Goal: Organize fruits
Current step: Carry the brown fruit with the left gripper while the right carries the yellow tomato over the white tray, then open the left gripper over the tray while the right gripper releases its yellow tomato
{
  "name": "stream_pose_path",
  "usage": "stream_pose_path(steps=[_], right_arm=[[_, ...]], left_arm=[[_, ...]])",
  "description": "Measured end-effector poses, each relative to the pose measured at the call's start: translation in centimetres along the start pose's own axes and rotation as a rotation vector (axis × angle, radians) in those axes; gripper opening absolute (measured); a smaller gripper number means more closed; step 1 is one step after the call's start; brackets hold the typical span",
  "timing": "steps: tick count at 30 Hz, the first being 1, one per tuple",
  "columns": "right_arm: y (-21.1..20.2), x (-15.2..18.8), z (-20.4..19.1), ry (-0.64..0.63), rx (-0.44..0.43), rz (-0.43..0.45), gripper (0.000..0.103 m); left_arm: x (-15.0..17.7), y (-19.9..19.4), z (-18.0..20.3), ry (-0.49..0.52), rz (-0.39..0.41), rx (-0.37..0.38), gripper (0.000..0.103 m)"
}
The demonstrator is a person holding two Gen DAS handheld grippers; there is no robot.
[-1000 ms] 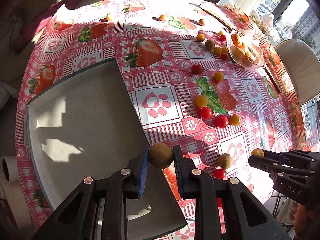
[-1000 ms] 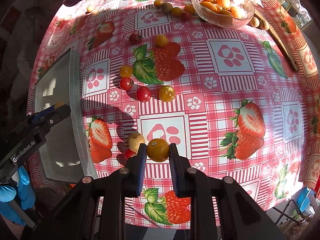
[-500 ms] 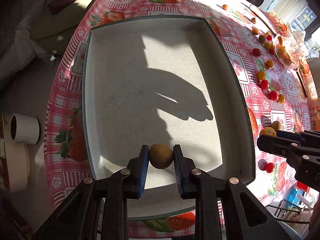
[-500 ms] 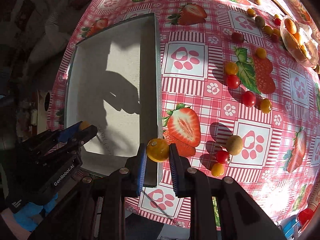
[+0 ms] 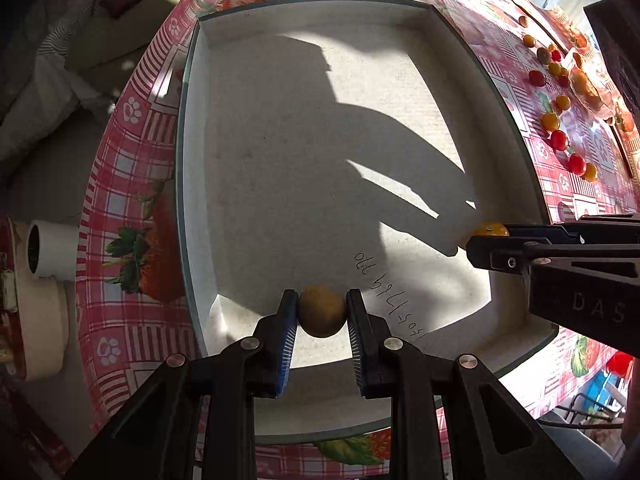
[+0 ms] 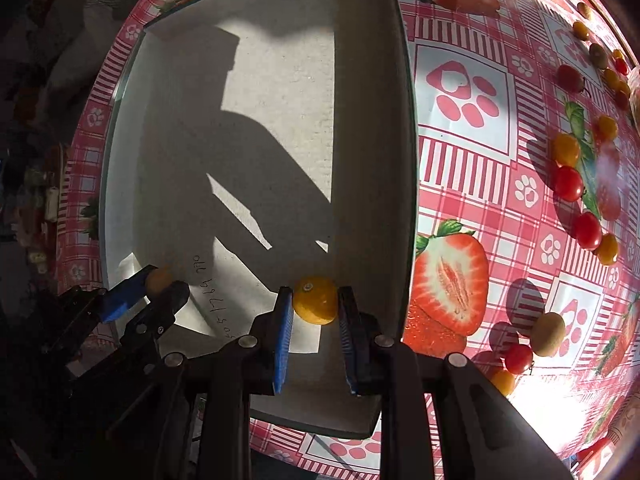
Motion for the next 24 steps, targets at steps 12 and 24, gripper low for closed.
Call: stream_pose_path(steps=[12,24], right_arm=[[-1.8,-1.3,-1.3,0.003,-0.057,0.047,0.067],[-7.3,0.0,4.9,0.169,-0.071,0.143,0.072]], left_arm=[[0.3,-0.8,1.3,0.053,0.011,-0.076,0.073],[-2.2,-3.5,4.2,0.124,0.048,-0.065,0.073]])
Point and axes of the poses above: each gripper's, at about its wrist camera, not at the fingertips, and y roughly the way its jaws point, z to its right, x to its underside, the point moved 10 cm from there along y, roughly the way its jaws point, and after that the axes turned 8 degrees about y, right-handed, at the moved point
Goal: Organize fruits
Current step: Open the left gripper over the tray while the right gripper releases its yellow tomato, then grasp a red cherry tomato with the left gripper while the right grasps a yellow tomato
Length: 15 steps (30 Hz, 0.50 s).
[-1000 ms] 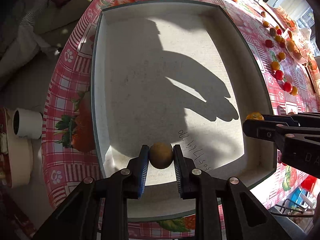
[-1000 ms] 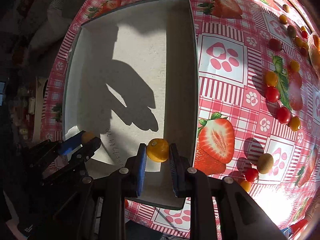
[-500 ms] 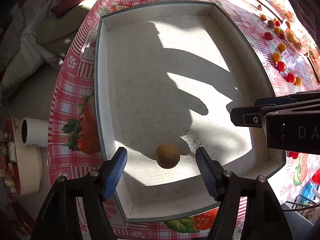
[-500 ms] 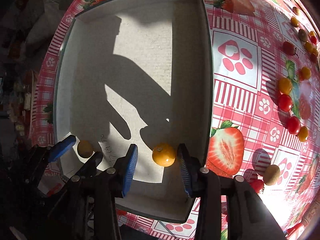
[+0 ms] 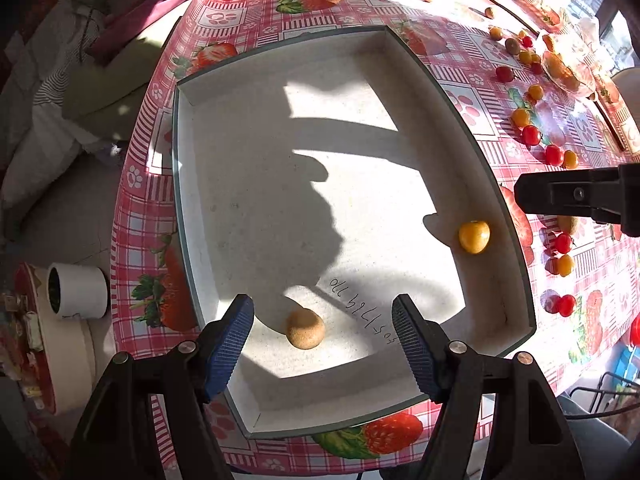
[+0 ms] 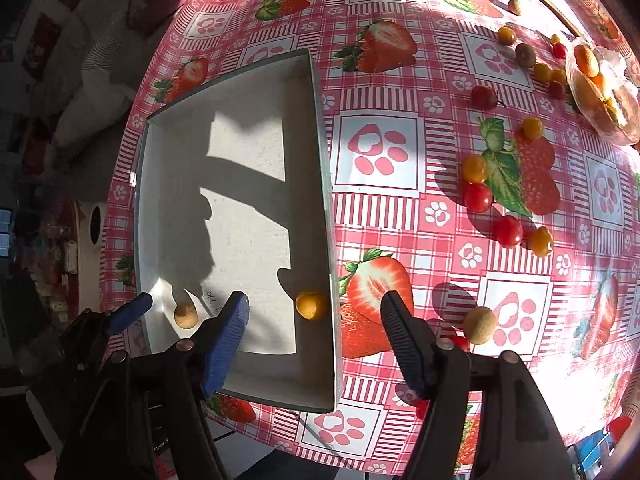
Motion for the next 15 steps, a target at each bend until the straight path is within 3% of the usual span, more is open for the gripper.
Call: stream_pose_path(steps=[10,15], right_arm=[[-2.7,-1.2,10.7,0.2,0.098,0.058,0.072],[-3.5,-1.1,15.0,0.252,0.144,0.074,0.072]], left_arm=[[-8.0,-2.8,3.9,0.102,0.096,0.045,0.073],[-11.9,-2.6,6.3,0.15,0.101,0.088,0.073]])
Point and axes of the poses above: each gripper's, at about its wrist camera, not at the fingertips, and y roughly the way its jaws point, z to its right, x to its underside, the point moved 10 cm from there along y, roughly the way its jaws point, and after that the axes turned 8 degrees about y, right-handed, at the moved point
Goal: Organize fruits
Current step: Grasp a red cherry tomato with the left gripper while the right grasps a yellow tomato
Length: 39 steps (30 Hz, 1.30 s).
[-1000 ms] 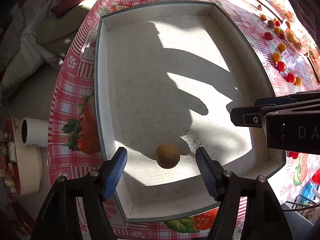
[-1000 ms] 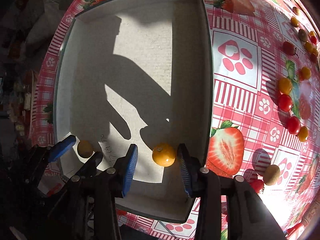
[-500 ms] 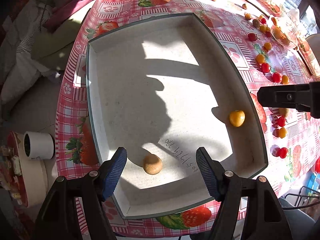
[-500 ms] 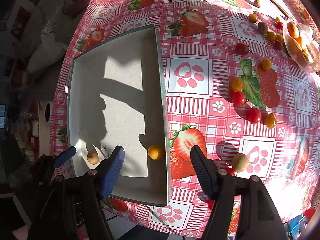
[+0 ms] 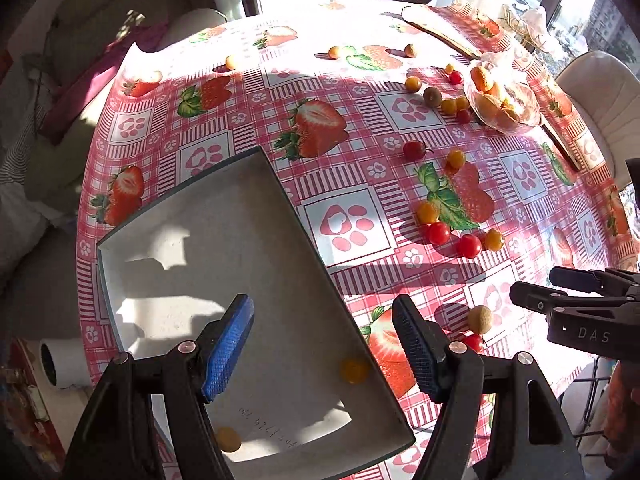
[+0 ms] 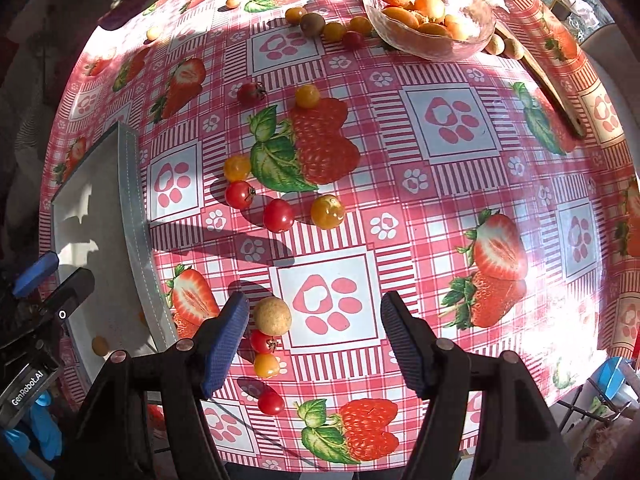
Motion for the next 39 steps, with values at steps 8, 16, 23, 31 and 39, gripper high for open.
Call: stream_pose_path(steps=[8,16,23,31,39], right_arm=[[1.2,-1.3,2.2,-0.005,0.013,-0.003,0.072],[2.8,-2.5,1.3,-0.099,0.023,0.005,0.072],[3.6,-3.7,0.5,-0.176,0.039,0.035,0.068],[4.9,-5.6,-1.6,-0.241,0.057,0.06,0.059],[5.2,-6.4,-3.3,-0.295,0.074,0.082,0.023]], left_arm=[[-4.3,3.5,3.1,0.037,-0.037,0.032,0.073],[-8.0,7.5,4.1,0.028,-0.065,0.035,0.073],[-10.9,10.1,4.5,0.035,-0.057,0.023,0.073],[-12.6,11.7,4.9,0.051,-0.057,0.012,0.073],[-13.5,12.3,5.6,0.043,-0.038,0.022,0.057]])
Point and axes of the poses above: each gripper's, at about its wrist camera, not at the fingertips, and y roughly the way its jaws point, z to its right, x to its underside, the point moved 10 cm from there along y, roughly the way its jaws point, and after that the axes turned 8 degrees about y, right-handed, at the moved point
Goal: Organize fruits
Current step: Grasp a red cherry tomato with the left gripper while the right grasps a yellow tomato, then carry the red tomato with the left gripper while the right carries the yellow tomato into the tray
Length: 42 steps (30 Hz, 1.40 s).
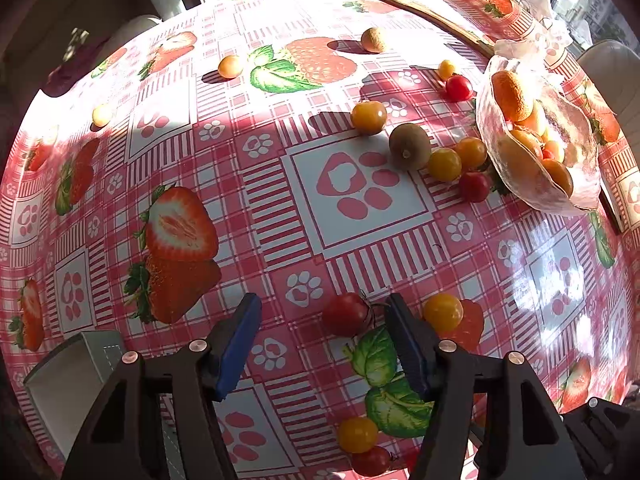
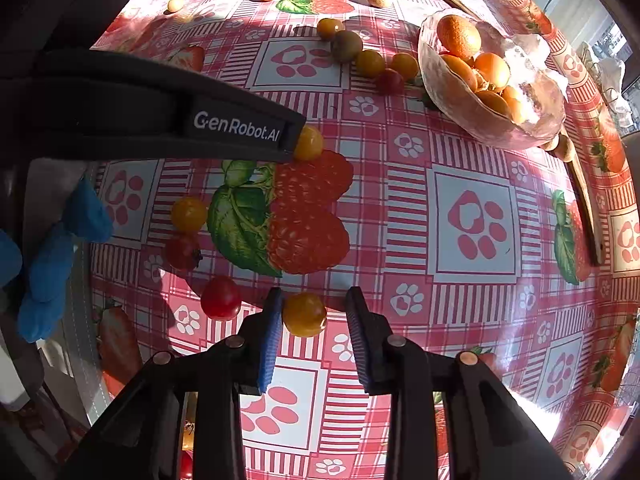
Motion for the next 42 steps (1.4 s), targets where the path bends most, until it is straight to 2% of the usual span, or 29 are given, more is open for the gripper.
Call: stream_pose_path(steps=[1,3,5,12,19,29,36,42], right_arm=[[-0.2,-0.1,0.1,0.007,-0.01,-0.002,0.023],[-0.5,-0.3,0.5,0.025,-0.032,-0.006,0.023],[-0.7,-0.4,0.9,0.047,-0.053,-0.012,0.023],[-1.6,-0.2,2.2,0.114,-0.097,-0.027,0.023],[-2.6,1.1,3.3,0.161,-0.123,-0.041,0.023],[-4.8,3.7,2.8,0.155,-0.127,-0.043,0.023],[-5.7,4.0,-0.2,0.128,-0.146,-0.046,0.023],[-6.2,4.2,-4.6,0.07,-0.169,-0.054,0.023]], left_arm=[[-0.1,-0.1,0.0,0.005,0.005,-0.002,0.053],[-0.2,-0.3,0.6,0.026,0.015,0.009,0.031],[-0.2,-0.6,1.2,0.045,0.015,0.013,0.024],[1.3,-2.0,0.9,-0.029,0.016,0.089,0.024],[3.9,-4.7,0.3,-0.066,0.043,0.115,0.024],[9.0,-8.3,-2.0,-0.115,0.067,0.112,0.024],[12.5,-9.8,-4.9,-0.187,0.074,0.093,0.024],[16.0,-10.5,-8.6,-0.262,0.068,0.061,0.024]])
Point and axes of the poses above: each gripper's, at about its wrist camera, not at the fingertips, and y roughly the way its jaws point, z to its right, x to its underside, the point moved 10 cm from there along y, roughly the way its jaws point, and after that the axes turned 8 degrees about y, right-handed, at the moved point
